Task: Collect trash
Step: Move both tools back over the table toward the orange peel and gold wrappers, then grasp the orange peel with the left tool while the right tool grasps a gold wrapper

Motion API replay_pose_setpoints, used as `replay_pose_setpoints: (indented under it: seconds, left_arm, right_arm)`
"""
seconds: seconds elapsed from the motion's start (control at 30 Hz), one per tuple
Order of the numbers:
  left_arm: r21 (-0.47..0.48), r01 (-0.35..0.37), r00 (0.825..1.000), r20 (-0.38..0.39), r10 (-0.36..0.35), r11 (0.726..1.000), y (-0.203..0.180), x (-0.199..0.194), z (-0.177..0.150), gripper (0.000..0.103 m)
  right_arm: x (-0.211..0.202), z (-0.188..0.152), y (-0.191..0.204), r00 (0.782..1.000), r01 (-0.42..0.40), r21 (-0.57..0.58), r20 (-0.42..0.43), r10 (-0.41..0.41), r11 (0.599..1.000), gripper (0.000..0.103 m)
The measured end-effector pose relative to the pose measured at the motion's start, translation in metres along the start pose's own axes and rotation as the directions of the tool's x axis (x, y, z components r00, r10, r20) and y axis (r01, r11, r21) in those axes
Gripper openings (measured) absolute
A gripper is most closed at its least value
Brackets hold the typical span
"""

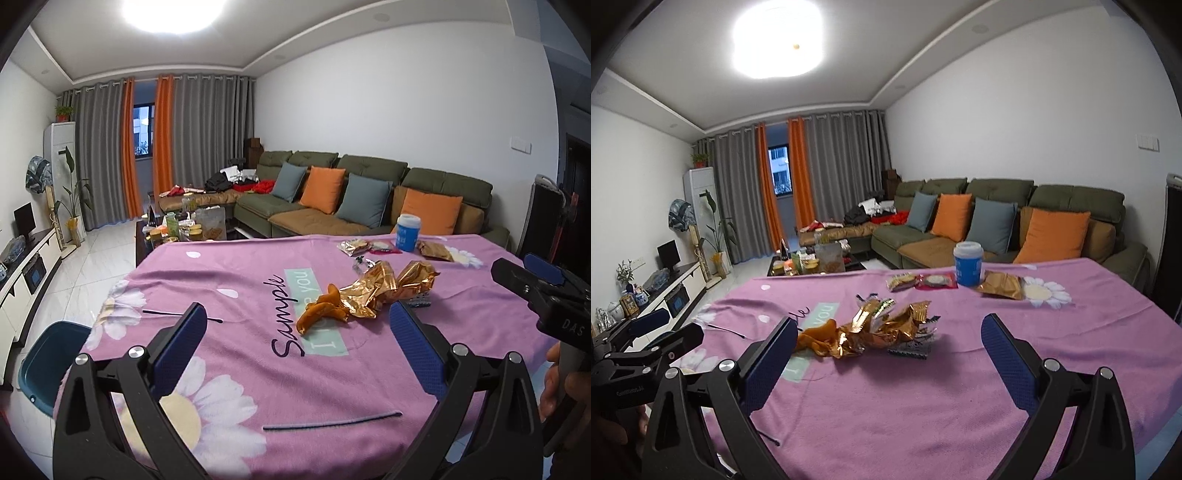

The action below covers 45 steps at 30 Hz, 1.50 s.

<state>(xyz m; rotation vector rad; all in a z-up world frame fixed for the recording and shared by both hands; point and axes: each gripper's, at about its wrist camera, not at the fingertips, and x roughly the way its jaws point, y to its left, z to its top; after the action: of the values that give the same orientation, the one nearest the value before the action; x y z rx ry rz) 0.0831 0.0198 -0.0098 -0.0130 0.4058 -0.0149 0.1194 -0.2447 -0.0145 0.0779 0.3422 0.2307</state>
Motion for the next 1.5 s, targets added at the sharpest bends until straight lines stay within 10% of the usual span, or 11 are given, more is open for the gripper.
replay_pose_setpoints:
  seconds: [0.6, 1.07, 1.33, 1.5]
  left_arm:
    - [-0.011, 0.049, 0.979, -0.199, -0.05, 0.999, -0.001, 0.135, 0.002, 0.096]
    - [-0.052, 0.09, 0.892, -0.44, -0.104, 0.995, -0.001, 0.207, -0.013, 0.025]
    - [-0.058, 0.093, 0.892, -0.438, -0.109, 0.994, -0.004, 0.205, -0.016, 0.012]
    - [-0.089, 0.119, 0.898, -0.414, -0.146, 0.989, -0.001, 0.192, -0.017, 0.011]
  right_arm:
    - [0.114, 0.005, -0.026, 0.977, 0.008, 0.088, -0.212, 0.011, 0.996, 0.076]
    - [0.148, 0.003, -0.038, 0.954, -0.018, 0.145, -0.294, 0.06, 0.989, 0.056]
    - [0.153, 0.0, -0.041, 0.941, -0.037, 0.174, -0.324, 0.093, 0.984, 0.013]
    - [0.143, 0.003, -0.044, 0.948, -0.026, 0.175, -0.309, 0.08, 0.984, 0.011]
